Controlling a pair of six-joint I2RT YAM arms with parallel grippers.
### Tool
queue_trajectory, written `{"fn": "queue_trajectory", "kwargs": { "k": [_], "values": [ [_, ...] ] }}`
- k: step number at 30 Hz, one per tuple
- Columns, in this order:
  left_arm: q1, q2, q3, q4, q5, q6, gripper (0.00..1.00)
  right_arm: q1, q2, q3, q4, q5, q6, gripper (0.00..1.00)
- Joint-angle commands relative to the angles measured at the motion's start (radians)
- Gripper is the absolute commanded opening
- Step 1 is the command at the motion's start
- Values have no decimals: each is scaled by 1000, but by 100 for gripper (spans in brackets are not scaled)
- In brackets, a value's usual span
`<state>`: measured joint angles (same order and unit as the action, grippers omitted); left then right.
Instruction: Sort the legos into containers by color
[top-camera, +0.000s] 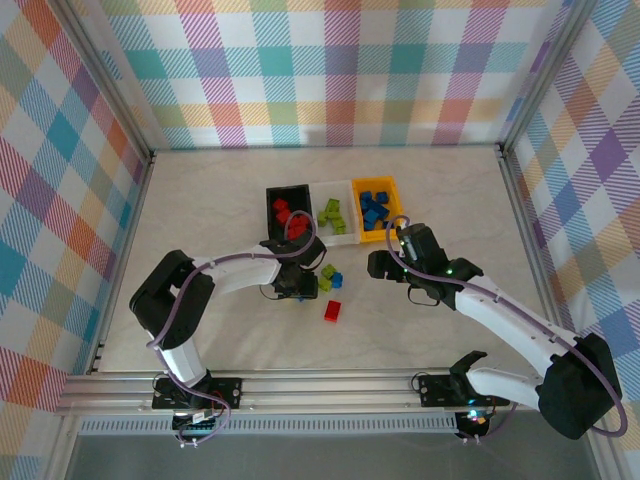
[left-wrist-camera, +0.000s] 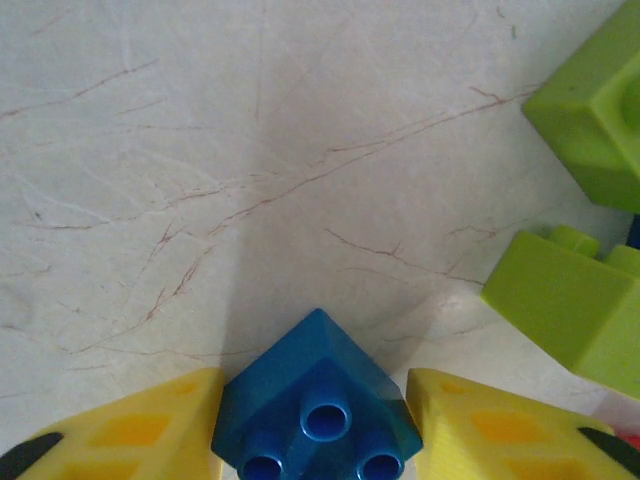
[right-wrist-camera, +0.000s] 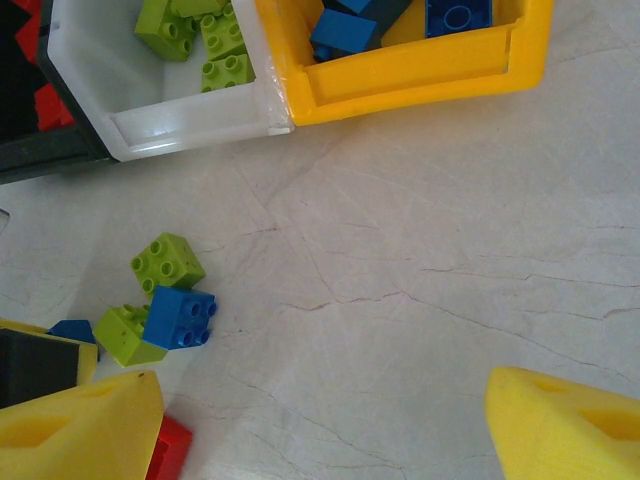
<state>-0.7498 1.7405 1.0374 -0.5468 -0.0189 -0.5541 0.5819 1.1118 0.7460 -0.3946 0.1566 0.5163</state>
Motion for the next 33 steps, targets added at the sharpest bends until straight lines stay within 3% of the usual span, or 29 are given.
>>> {"fn": "queue_trajectory", "kwargs": {
  "k": [1,8,14,28,33],
  "values": [
    [4,-14,-18,-17,-4,5,43,-7,0,-6,23,3,5,84],
    [4,-81,42,-62,-8,9,38,-7,7,-8,28,6,11,84],
    [19,-51,264,-91,-18,39,38,-6,10,-19,37,4,21,84],
    [46,446,962,-10,49,66,36,-7,2,-21,4,1,17,84],
    [46,572,1128,-8,59,40,36,-6,-7,-27,-3,0,17,84]
  ]
}}
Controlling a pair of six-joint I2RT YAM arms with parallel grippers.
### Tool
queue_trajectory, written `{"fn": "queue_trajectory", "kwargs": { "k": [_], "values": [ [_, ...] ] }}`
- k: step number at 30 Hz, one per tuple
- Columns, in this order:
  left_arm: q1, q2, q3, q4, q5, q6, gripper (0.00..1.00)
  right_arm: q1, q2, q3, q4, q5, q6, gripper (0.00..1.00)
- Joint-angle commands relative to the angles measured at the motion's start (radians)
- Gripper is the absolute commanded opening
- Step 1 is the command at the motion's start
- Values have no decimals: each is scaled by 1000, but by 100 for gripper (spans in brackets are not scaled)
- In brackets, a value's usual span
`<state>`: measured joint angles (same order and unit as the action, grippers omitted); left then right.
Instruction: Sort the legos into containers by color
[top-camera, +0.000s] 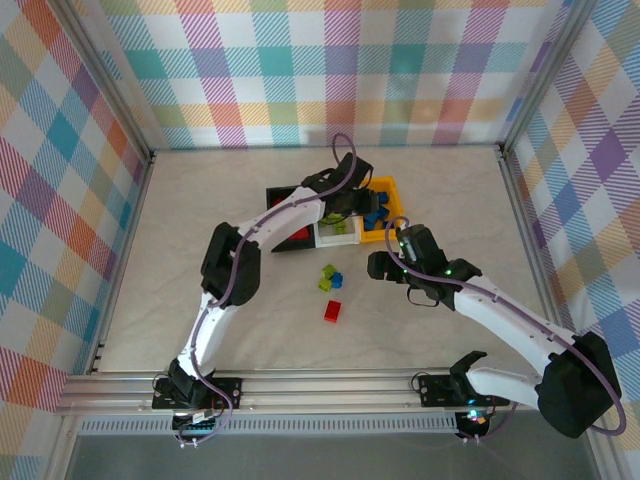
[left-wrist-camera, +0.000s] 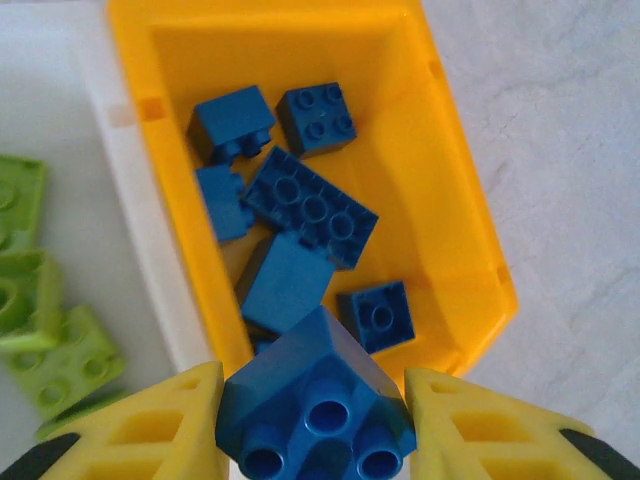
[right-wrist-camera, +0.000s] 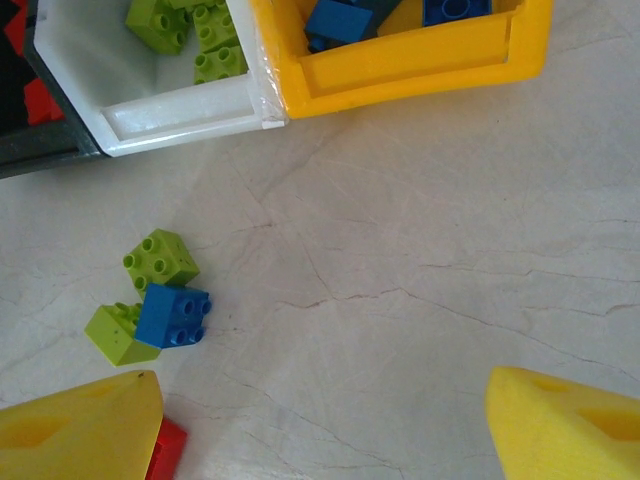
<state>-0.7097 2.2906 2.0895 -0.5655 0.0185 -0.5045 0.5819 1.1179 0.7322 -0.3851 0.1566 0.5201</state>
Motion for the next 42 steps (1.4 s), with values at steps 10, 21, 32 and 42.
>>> {"fn": "queue_trajectory", "kwargs": {
  "k": [10,21,32,42],
  "values": [
    [6,85,178,-31,40,-34,76,-7,-7,-7,-11,-5,4,85],
    [6,-399,-367,166,-13,-54,100,40,85,38,25,-84,-16,83],
    [6,-992,-1024,74,-219,-80,100,250,374,158,61,-142,13,85],
    [7,-1251,-1242,-31,-291,-118,100,397,550,249,-60,-7,87,86]
  ]
}}
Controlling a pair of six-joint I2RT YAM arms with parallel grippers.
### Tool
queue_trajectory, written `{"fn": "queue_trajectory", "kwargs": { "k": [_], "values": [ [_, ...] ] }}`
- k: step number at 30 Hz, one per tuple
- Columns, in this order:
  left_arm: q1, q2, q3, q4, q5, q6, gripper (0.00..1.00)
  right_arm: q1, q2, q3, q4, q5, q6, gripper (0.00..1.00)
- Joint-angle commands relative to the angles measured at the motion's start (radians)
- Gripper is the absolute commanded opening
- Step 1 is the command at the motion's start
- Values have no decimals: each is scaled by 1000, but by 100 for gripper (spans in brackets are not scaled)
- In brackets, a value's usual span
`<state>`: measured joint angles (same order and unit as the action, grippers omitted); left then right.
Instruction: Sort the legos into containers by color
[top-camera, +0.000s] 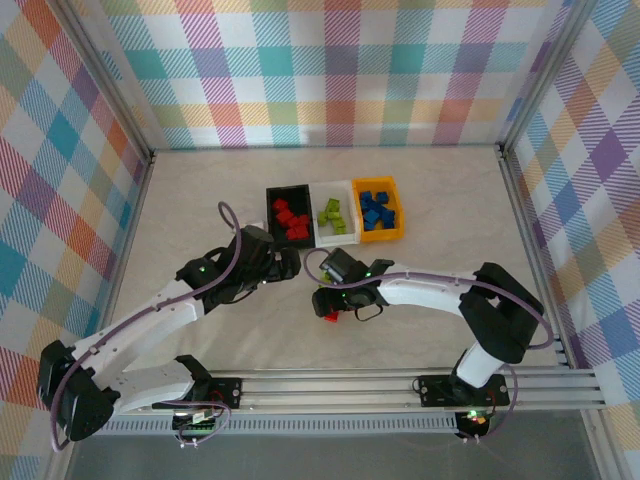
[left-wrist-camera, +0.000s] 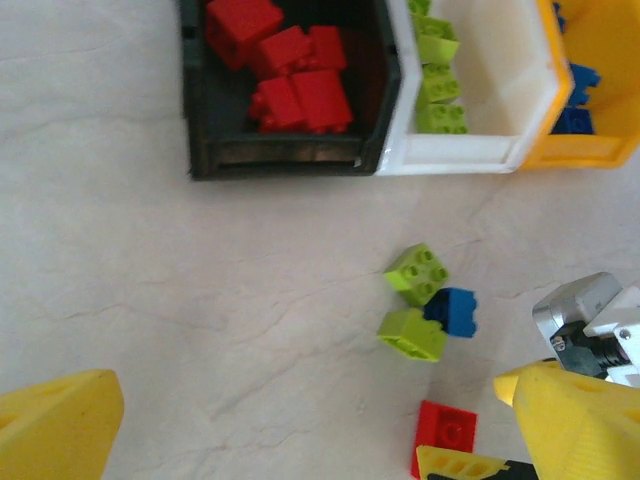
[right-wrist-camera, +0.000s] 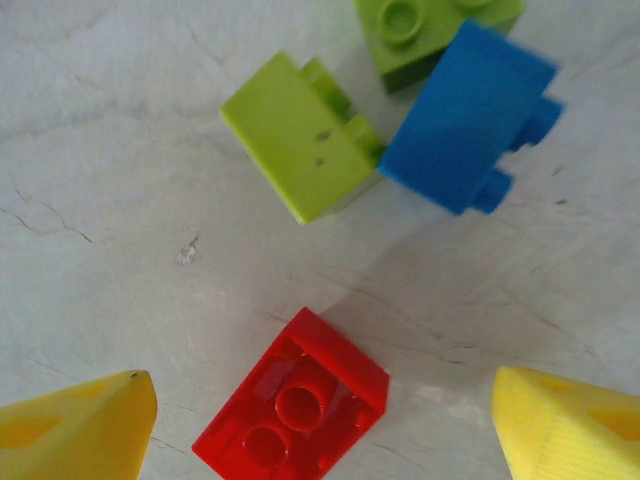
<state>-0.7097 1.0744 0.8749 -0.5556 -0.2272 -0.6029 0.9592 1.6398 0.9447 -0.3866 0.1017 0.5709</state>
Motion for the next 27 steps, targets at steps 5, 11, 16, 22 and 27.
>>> {"fn": "queue_trajectory", "kwargs": {
  "k": [5,11,16,22,27],
  "values": [
    [9,-59,-47,-55,-59,-20,100,31,54,38,-91,80,54,74],
    [9,-56,-46,-52,-63,-13,100,32,73,34,-117,119,65,52],
    [10,-51,-49,-54,-61,-14,100,31,37,16,-92,118,55,39],
    [10,-48,-70,-58,-72,-14,100,28,-53,47,-83,128,-2,30],
    [11,-58,-110,-72,-83,-43,100,-18,-22,231,-103,105,-110,29]
  ]
}}
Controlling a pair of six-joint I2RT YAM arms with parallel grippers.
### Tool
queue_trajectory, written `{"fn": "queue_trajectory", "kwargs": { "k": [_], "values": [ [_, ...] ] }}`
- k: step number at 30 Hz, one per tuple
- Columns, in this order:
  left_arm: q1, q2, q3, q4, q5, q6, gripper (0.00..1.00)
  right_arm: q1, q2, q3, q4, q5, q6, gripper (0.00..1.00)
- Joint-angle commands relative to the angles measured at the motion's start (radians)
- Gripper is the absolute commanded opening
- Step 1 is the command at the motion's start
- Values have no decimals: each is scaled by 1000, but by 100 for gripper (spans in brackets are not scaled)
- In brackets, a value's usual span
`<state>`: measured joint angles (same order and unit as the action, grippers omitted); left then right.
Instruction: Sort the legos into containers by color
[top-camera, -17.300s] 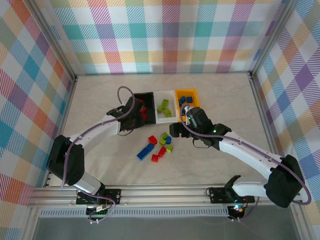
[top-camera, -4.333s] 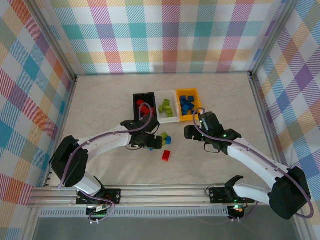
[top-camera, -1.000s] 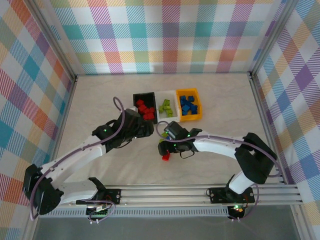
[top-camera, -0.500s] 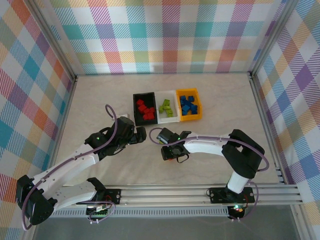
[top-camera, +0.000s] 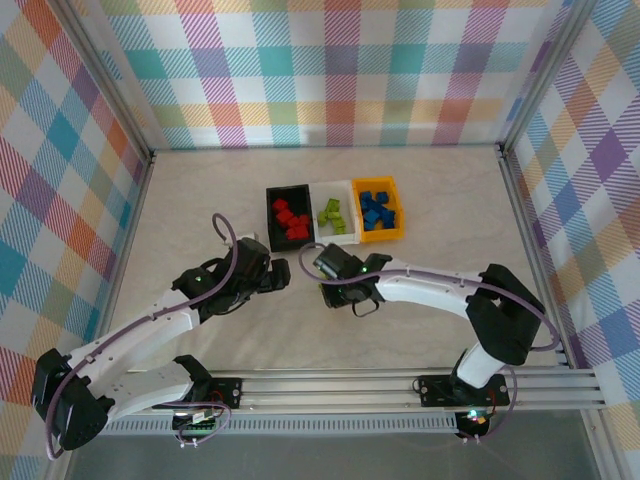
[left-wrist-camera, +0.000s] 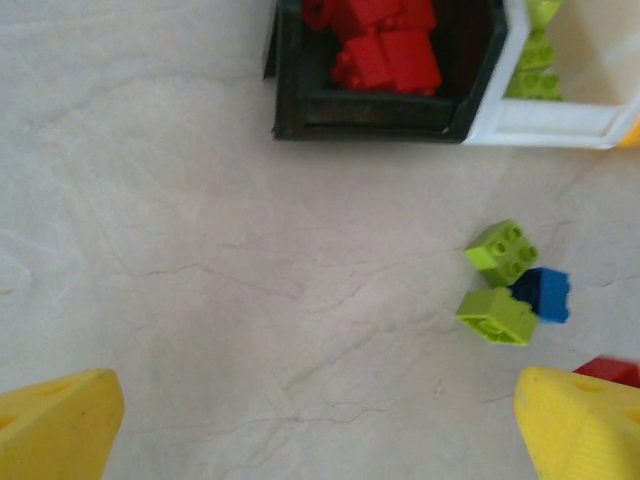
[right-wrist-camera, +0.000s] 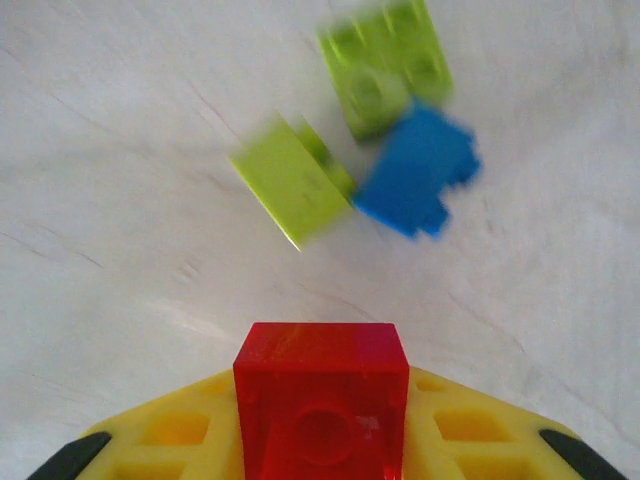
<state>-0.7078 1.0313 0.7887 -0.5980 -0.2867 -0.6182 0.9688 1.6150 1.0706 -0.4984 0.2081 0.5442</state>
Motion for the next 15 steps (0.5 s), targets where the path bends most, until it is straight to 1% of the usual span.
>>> {"fn": "queue_trajectory", "kwargs": {
  "k": [1,4,8,15],
  "values": [
    [8,-21,-34,-32,-18,-35,100,-44,29,154,11,-19,-98,29],
    [8,-45,-50,-48,-24,-54,100,-86,134,304,21,-45,-131,31],
    [9,-79,-62,-74,-27,-62,100,-155,301,513,16,-106,-133,32],
    [8,-89,-70,-103,-12,-60,100,-204,606,939,-116,-99,-156,36]
  ]
}}
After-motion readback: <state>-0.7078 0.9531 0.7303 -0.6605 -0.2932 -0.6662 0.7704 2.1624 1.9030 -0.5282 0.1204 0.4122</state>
